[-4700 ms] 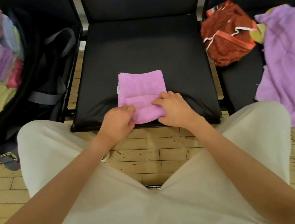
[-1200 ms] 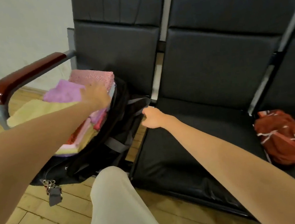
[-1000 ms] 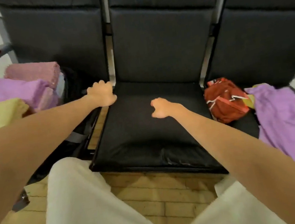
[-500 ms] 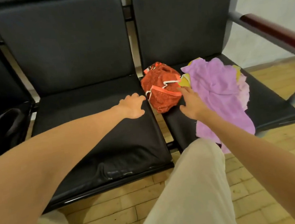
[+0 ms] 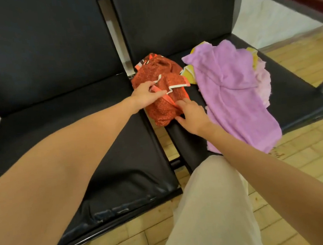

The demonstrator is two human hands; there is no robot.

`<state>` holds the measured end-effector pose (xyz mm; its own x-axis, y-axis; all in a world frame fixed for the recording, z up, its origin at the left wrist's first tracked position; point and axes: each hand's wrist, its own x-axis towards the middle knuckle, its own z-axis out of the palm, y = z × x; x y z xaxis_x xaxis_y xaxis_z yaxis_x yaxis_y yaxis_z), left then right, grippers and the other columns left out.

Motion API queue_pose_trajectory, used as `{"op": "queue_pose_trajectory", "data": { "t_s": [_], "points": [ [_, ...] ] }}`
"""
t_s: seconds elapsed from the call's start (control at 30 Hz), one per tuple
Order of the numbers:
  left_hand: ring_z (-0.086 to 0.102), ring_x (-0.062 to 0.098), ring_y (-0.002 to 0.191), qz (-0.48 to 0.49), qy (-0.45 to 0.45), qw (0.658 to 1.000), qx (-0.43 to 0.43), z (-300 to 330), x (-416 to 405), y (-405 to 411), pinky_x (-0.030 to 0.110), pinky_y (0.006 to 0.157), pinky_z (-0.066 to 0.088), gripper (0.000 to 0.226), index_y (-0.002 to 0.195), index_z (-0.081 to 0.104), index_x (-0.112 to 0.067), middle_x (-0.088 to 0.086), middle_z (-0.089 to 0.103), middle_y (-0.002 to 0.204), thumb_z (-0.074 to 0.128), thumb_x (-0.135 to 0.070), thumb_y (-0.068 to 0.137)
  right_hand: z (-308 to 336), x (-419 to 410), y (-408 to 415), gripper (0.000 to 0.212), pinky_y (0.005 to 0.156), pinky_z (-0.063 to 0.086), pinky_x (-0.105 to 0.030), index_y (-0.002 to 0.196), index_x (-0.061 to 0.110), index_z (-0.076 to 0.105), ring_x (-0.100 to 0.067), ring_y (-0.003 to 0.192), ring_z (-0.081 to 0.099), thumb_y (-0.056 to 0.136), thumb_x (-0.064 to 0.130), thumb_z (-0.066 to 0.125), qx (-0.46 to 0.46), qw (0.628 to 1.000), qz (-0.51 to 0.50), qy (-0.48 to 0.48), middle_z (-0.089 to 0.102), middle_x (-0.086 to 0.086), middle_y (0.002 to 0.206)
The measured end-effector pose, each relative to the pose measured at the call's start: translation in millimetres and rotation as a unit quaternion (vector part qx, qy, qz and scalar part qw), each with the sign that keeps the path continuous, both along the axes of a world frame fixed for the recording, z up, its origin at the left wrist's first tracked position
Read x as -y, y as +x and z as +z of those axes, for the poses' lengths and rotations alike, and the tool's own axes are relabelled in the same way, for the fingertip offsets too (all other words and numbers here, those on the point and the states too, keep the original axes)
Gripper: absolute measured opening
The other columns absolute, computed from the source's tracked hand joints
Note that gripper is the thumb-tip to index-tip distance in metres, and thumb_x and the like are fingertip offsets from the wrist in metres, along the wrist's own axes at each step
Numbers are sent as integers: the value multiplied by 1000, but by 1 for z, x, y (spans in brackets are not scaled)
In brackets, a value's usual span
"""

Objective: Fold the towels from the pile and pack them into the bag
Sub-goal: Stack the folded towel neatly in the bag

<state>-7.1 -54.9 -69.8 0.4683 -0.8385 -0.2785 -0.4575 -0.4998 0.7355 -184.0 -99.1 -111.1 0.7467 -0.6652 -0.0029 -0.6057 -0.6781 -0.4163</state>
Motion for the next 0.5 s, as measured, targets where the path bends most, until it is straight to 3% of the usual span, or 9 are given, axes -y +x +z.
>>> {"op": "queue_pose_trajectory", "data": {
  "t_s": [0.07,0.13,0.23,0.3,0.4,0.5],
  "points": [
    [48,17,121,-12,9,1000,13,-6,-1,-9,28,100,39,65,139,46,-17,0,51,132,67,-44,85,-2,-2,-6,27,86,44,-47,112,6,55,-36,106,51,87,16,59,3,1000,-1,-7,53,-13,115],
    [54,17,110,-2,2,1000,-10,-8,-4,-20,28,94,44,46,127,56,-14,1,57,116,67,-33,87,1,-3,-11,17,82,43,-46,105,7,55,-36,102,53,89,12,54,-2,1000,-3,-25,57,-13,110],
    [62,15,86,62,-35,991,-110,2,-15,-36,23,68,51,9,91,62,-17,-2,63,90,65,-23,86,10,-7,-19,15,74,46,-46,102,7,53,-38,85,59,89,8,45,62,998,-30,-13,64,-15,92],
    [59,11,78,133,-68,974,-168,17,-25,-38,22,58,46,10,90,60,-15,-3,60,86,64,-22,85,22,-14,-21,11,69,47,-49,98,7,50,-37,77,59,90,9,44,118,992,-47,-3,63,-16,84],
    [60,17,84,200,-124,948,-214,46,-45,-28,25,65,47,15,95,62,-13,2,62,90,65,-21,82,53,-29,-19,9,71,47,-44,98,10,50,-29,75,59,93,12,43,156,987,-27,-26,63,-11,85],
    [59,20,85,229,-161,936,-215,82,-75,-14,31,71,47,16,89,61,-12,7,62,91,69,-22,79,90,-51,-9,22,75,46,-37,103,6,54,-23,78,58,94,19,40,207,977,5,-42,63,-9,91]
  ]
}}
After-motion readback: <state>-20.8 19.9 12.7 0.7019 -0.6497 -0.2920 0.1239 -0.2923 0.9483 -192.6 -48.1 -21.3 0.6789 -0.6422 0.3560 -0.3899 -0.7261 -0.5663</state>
